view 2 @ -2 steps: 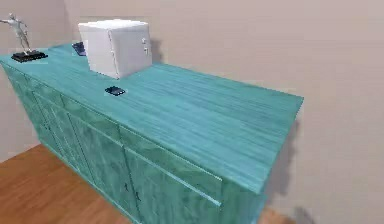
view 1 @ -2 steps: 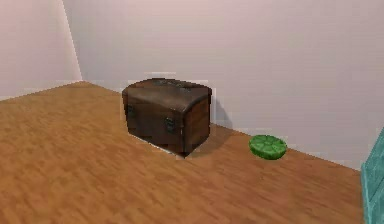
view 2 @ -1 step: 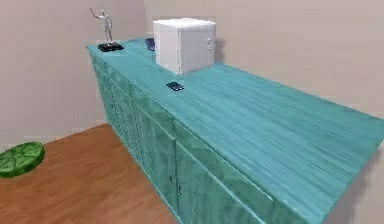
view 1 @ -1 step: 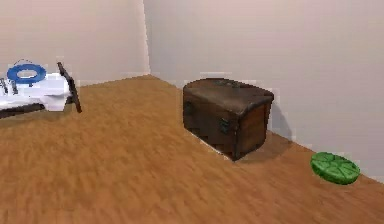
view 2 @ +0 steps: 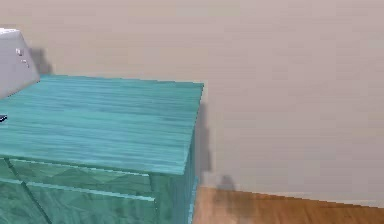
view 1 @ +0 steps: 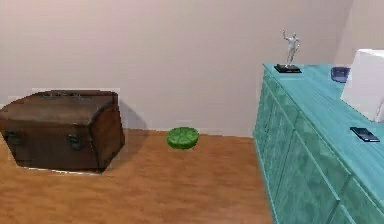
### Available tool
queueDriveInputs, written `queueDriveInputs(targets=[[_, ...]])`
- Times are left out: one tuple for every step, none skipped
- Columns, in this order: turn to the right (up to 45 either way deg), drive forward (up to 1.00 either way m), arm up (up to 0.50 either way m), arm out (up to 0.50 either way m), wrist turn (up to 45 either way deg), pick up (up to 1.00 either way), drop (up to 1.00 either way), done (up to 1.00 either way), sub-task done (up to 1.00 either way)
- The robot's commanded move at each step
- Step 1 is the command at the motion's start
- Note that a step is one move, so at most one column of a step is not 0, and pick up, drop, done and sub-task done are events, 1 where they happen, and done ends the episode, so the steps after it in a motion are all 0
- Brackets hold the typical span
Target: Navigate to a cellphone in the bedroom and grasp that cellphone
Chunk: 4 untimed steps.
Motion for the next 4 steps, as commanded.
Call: queueDriveInputs(targets=[[6.0,0.00,0.00,0.00,0.0,0.00,0.00,0.00,0.00],[0.0,0.50,0.00,0.00,0.0,0.00,0.00,0.00,0.00],[-24.0,0.00,0.00,0.00,0.0,0.00,0.00,0.00,0.00],[0.0,0.00,0.50,0.00,0.0,0.00,0.00,0.00,0.00]])
